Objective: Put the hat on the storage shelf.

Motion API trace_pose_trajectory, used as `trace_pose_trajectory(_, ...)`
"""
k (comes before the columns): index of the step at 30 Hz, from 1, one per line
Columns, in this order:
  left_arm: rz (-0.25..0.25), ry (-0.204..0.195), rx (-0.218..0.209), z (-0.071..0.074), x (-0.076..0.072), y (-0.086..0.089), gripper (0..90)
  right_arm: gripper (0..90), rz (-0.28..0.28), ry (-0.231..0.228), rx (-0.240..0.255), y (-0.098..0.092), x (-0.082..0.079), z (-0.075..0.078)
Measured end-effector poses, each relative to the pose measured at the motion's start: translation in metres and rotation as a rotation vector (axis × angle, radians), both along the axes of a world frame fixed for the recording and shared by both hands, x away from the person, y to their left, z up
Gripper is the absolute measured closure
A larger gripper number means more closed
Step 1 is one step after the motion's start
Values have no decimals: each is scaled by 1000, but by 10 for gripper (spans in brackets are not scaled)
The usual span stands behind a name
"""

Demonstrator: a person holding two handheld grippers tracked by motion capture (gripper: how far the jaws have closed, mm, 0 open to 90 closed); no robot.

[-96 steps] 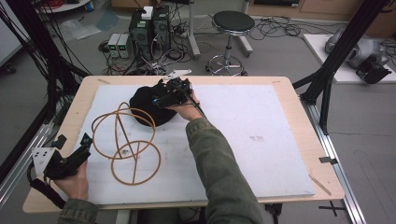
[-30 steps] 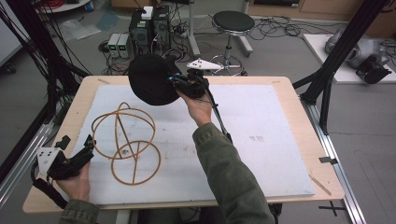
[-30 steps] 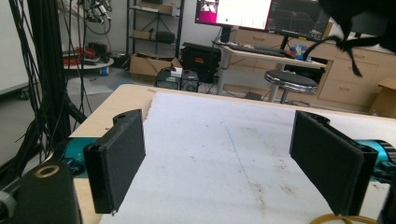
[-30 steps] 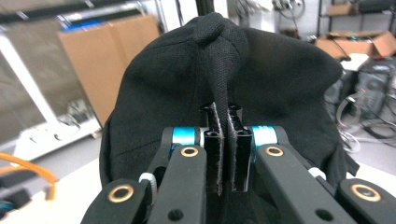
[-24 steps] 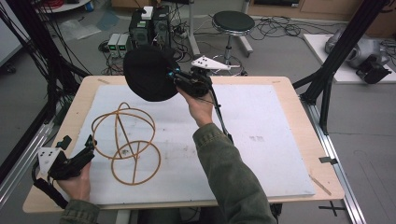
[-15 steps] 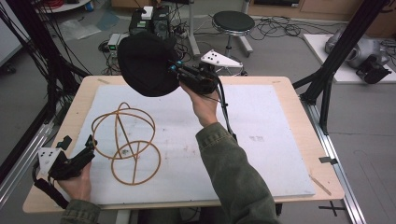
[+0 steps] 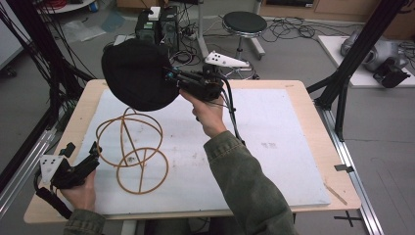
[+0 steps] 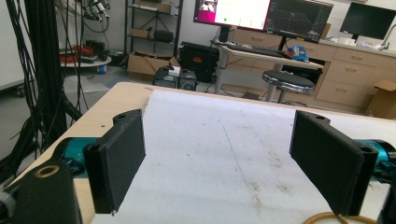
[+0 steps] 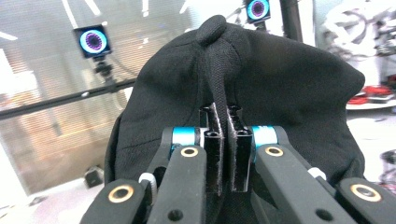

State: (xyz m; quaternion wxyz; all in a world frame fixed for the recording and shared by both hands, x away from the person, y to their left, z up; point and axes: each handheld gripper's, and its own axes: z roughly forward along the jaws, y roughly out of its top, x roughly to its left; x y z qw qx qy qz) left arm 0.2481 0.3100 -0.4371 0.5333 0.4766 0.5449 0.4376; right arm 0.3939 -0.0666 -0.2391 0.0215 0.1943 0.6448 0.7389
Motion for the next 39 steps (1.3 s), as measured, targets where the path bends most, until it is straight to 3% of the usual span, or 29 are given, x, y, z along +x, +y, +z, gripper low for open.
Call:
trace_pose_trajectory(6,-6,1,1,0,1,-2,184,877,72,-11,-6,9,-10,7)
trace_pose_trajectory(14,-12,3,-4,-1,2,-2,184,875,172,-25,-77,26,-24,11)
trace_pose_trajectory(15,-8,4,-2,-1,2,-1,184,875,200,-30,-135,31,-27,10)
trace_pose_trajectory(19,-1,8,-9,-2,2,0,184,874,239,-33,-220,39,-35,9)
trace_pose_trajectory(28,-4,14,-10,-2,3,0,184,872,252,-19,-288,45,-39,7)
trace_pose_trajectory(33,-3,19,-8,-2,3,0,184,870,273,3,-371,52,-45,2)
trace_pose_trajectory(39,-9,25,-12,-3,4,0,184,859,293,11,-388,58,-51,-6)
